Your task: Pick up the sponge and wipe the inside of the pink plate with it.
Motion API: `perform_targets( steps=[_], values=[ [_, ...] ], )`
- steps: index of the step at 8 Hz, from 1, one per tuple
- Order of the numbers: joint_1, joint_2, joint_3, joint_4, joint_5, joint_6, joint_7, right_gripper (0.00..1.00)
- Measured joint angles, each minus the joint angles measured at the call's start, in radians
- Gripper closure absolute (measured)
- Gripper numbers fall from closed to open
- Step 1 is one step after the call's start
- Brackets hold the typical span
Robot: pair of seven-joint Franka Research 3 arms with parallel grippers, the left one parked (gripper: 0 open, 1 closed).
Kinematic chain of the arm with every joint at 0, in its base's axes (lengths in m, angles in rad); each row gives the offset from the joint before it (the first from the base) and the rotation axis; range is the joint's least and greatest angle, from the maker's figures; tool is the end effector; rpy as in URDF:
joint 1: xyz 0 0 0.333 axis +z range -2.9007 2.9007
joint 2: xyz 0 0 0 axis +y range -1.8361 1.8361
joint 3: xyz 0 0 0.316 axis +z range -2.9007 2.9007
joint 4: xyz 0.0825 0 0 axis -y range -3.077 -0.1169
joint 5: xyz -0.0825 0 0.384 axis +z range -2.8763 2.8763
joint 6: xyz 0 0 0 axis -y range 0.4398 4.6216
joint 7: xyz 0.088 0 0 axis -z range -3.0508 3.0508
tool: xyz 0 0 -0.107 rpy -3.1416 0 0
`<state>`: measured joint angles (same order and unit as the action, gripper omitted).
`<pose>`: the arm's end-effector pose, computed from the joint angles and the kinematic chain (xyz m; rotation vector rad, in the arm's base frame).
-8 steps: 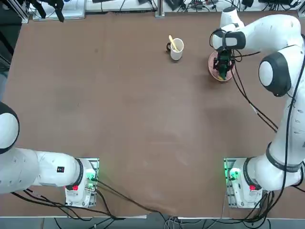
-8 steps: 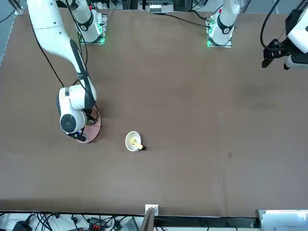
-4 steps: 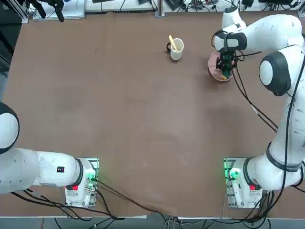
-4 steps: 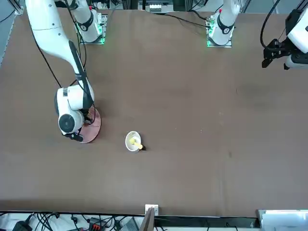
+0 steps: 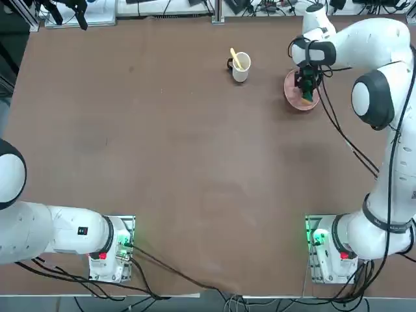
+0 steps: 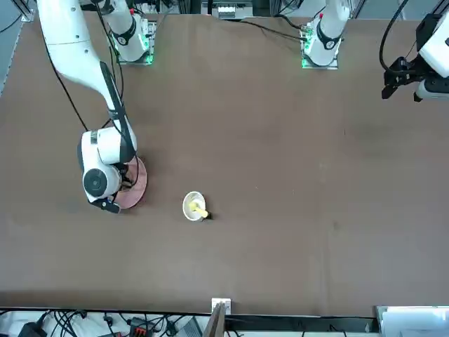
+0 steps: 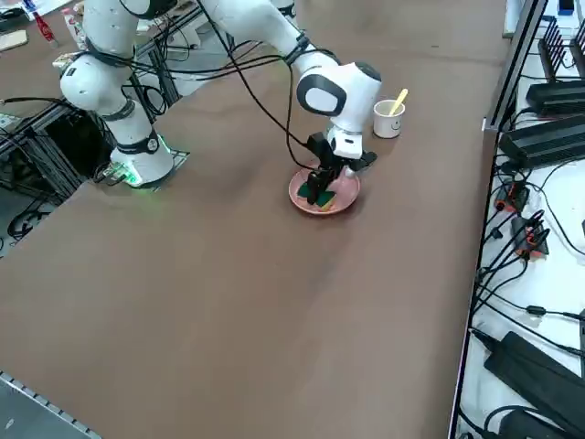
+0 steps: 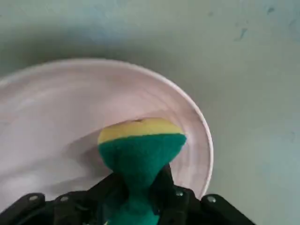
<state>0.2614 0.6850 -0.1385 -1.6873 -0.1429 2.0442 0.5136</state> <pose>0.6358 0.0772 0.1821 2.7940 -0.4049 -0.3463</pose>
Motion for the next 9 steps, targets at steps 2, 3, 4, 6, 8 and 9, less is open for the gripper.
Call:
perform_targets(
  steps=[2,3,4,6,8,9],
  values=[
    [0.002,0.017,0.000,0.041,0.065,0.005,0.000,0.69],
    [0.003,0.020,0.003,0.051,0.086,0.009,0.000,0.69],
    [0.004,0.023,0.006,0.055,0.101,0.018,0.002,0.69],
    [0.014,0.024,0.009,0.059,0.155,0.025,0.004,0.69],
    [0.042,0.024,0.013,0.060,0.166,0.010,0.063,0.68],
    [0.056,0.024,0.013,0.060,0.167,-0.023,0.090,0.68]
  ],
)
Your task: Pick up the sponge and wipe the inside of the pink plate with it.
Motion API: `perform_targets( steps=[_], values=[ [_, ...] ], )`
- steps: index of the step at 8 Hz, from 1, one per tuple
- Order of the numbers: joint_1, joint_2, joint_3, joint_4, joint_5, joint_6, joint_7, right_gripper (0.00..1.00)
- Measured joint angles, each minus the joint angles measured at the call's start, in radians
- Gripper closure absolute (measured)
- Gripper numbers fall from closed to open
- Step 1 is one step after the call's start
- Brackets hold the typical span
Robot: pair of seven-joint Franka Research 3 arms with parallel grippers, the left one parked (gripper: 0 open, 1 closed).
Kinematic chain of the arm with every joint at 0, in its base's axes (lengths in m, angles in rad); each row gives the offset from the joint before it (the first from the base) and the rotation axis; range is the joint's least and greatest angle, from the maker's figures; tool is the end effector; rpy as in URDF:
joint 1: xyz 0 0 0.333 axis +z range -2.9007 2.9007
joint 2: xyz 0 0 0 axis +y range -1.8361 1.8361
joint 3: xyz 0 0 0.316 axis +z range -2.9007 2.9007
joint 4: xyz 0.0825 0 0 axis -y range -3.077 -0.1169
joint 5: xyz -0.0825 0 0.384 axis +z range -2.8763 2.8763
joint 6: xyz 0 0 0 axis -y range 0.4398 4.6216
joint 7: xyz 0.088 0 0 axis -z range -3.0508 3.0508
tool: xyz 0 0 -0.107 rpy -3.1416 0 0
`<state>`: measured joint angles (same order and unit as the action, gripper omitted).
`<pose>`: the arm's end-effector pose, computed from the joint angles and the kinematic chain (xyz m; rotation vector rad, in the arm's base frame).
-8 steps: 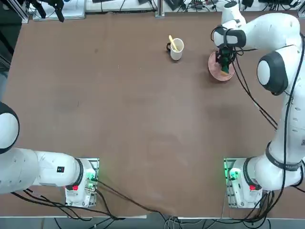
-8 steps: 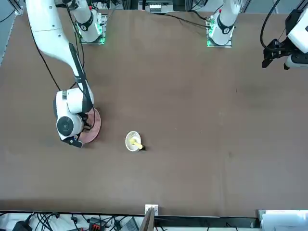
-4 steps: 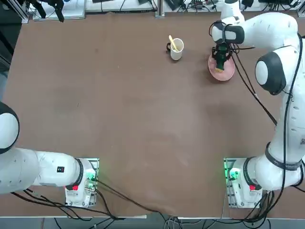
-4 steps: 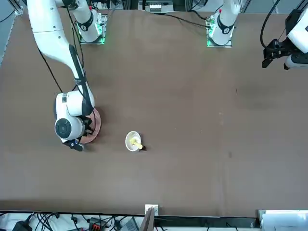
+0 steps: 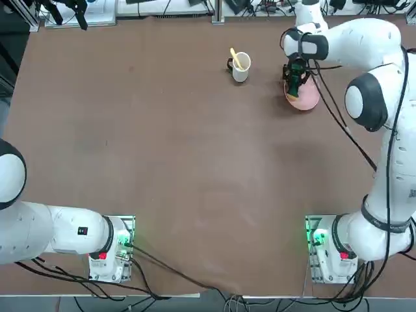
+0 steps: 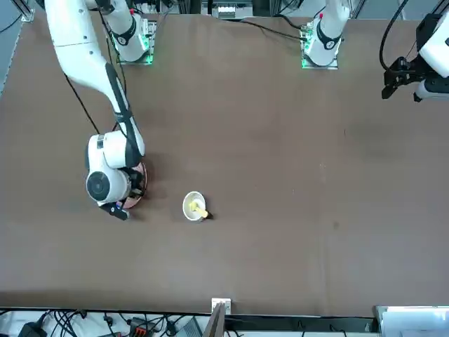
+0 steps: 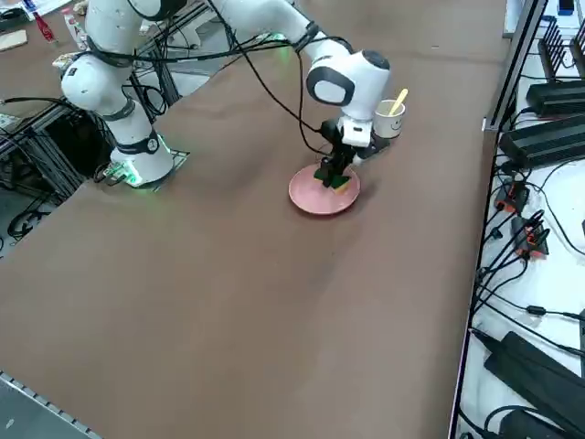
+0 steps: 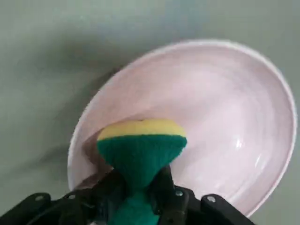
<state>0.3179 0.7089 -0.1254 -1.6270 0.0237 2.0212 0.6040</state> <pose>0.6398 0.1339 0.1867 2.8756 -0.5948 -0.3839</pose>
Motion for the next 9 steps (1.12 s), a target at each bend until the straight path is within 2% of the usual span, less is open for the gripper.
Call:
perform_targets(
  steps=[3,9],
  values=[
    [0.011,0.000,-0.006,-0.001,-0.001,-0.085,0.015,0.68],
    [0.010,-0.001,-0.036,-0.036,-0.076,-0.123,0.015,0.69]
  ],
)
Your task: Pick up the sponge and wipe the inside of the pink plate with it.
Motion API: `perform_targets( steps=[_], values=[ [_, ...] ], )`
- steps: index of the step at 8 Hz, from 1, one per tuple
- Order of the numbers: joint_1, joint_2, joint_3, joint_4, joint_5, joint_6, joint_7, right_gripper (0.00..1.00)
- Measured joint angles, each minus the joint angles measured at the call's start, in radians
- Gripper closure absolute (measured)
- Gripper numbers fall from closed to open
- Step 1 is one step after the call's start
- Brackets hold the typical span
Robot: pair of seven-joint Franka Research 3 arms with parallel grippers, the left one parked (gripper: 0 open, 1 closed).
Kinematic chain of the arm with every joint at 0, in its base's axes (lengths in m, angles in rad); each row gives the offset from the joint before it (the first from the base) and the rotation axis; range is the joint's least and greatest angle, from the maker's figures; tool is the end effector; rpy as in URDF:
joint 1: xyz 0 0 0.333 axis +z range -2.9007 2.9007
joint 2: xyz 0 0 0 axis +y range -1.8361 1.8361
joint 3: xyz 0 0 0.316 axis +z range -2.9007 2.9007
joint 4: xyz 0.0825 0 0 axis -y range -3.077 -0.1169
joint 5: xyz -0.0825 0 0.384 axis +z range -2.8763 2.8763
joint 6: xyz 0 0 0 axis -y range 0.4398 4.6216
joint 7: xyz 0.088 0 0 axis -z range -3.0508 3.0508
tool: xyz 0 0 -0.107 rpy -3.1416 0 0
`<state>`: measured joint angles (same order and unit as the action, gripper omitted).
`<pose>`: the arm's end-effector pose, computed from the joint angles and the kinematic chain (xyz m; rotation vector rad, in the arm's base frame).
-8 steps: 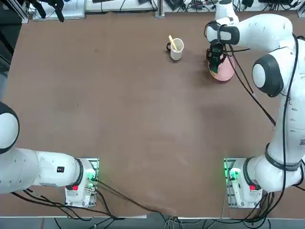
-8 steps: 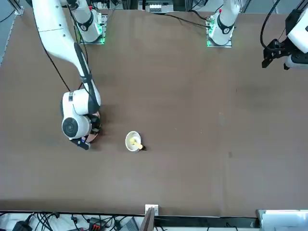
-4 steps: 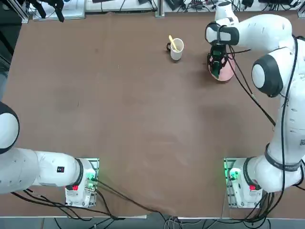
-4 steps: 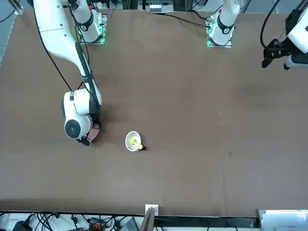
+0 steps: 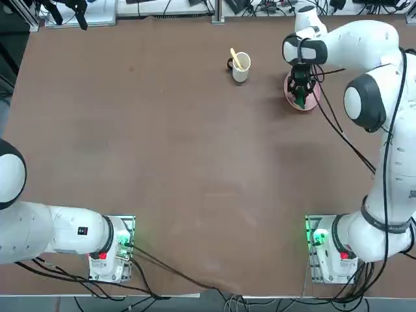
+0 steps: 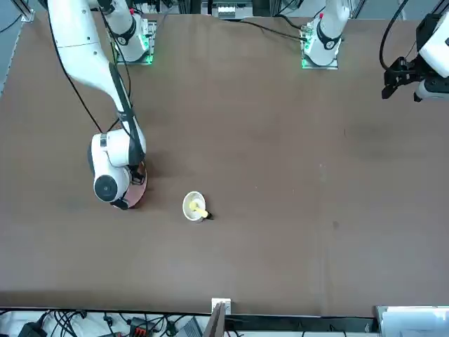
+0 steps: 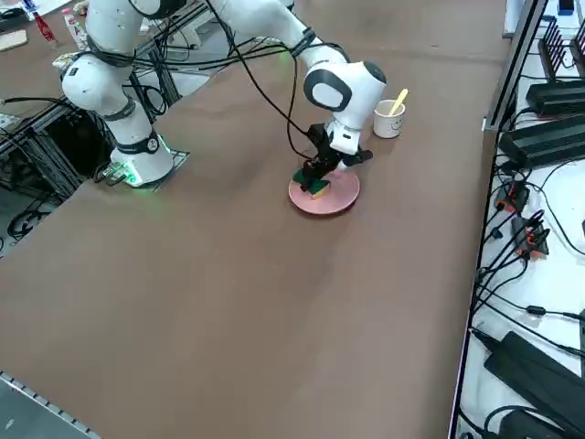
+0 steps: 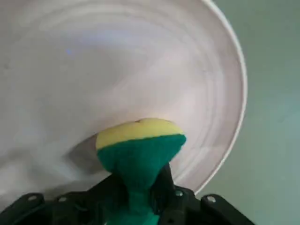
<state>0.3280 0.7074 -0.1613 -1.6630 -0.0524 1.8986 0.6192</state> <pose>0.6169 0.1070 0.1718 2.7148 -0.5650 -0.5212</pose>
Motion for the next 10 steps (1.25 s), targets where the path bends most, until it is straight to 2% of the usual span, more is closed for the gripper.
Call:
perform_targets(
  steps=[3,6,8,10],
  values=[
    [-0.009,0.000,-0.008,-0.010,-0.058,0.006,0.000,0.69],
    [-0.043,0.000,-0.010,-0.013,-0.086,0.063,-0.008,0.70],
    [-0.044,-0.001,-0.009,0.001,-0.076,0.099,-0.008,0.70],
    [-0.040,-0.001,-0.005,0.042,-0.019,0.115,-0.008,0.70]
  ],
)
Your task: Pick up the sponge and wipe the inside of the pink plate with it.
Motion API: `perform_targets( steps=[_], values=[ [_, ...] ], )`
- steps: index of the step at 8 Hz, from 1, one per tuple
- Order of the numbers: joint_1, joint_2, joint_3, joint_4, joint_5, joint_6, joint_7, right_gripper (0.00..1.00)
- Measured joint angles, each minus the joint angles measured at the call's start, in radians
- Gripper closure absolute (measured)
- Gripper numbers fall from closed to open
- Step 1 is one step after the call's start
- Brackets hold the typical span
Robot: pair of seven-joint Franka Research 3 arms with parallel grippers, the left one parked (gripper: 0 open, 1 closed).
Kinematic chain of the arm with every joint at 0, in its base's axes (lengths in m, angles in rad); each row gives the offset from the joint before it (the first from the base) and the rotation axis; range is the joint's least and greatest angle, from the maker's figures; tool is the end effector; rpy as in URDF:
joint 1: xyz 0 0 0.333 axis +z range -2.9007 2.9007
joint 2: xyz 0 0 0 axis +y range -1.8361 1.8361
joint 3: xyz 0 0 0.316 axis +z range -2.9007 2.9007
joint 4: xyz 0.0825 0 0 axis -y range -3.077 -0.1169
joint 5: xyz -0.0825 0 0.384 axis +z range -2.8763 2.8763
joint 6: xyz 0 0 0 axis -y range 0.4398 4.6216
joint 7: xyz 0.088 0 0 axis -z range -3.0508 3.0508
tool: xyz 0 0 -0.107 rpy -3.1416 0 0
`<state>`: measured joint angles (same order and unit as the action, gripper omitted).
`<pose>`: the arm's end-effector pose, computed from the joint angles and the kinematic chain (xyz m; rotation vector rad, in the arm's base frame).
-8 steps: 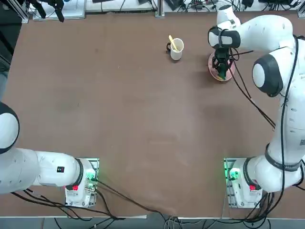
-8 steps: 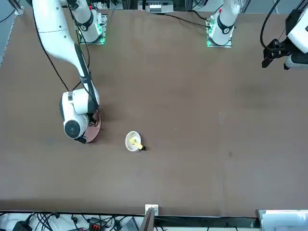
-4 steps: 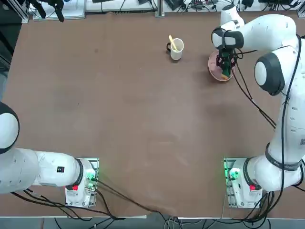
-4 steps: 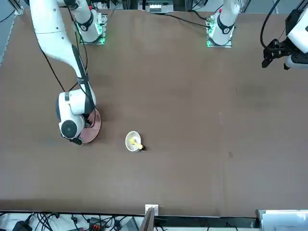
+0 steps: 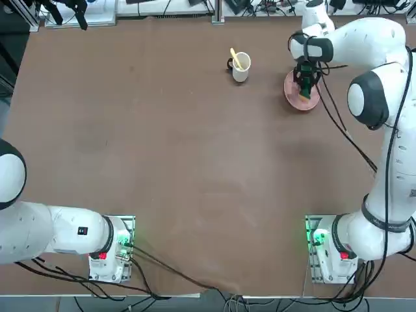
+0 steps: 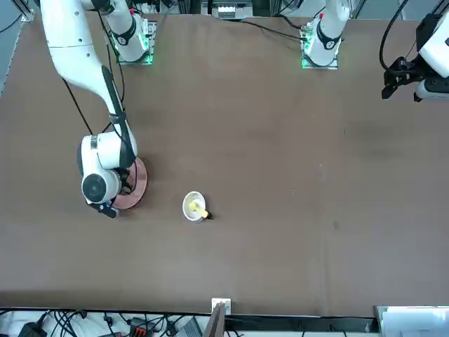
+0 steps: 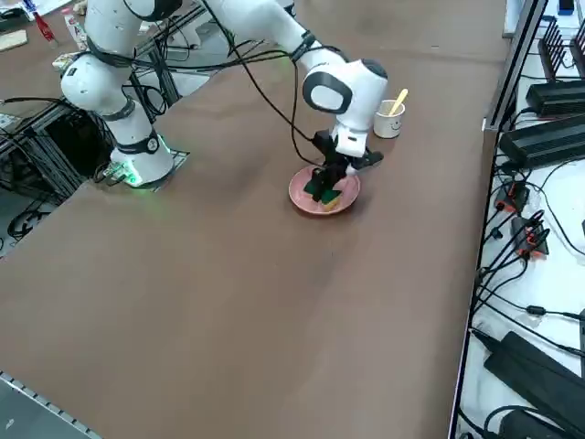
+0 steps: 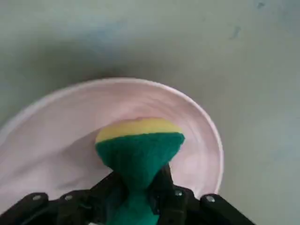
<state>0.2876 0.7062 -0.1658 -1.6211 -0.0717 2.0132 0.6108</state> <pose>0.6501 0.0860 0.1932 2.7894 -0.6028 -0.3229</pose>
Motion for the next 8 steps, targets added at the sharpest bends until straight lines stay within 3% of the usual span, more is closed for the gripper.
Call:
perform_targets(
  steps=[3,5,8],
  values=[
    [-0.010,-0.032,-0.004,0.056,0.018,-0.071,-0.085,0.69],
    [-0.081,-0.099,-0.010,0.061,0.019,-0.185,-0.244,0.70],
    [-0.193,-0.159,-0.012,0.021,0.018,-0.217,-0.500,0.70]
  ],
)
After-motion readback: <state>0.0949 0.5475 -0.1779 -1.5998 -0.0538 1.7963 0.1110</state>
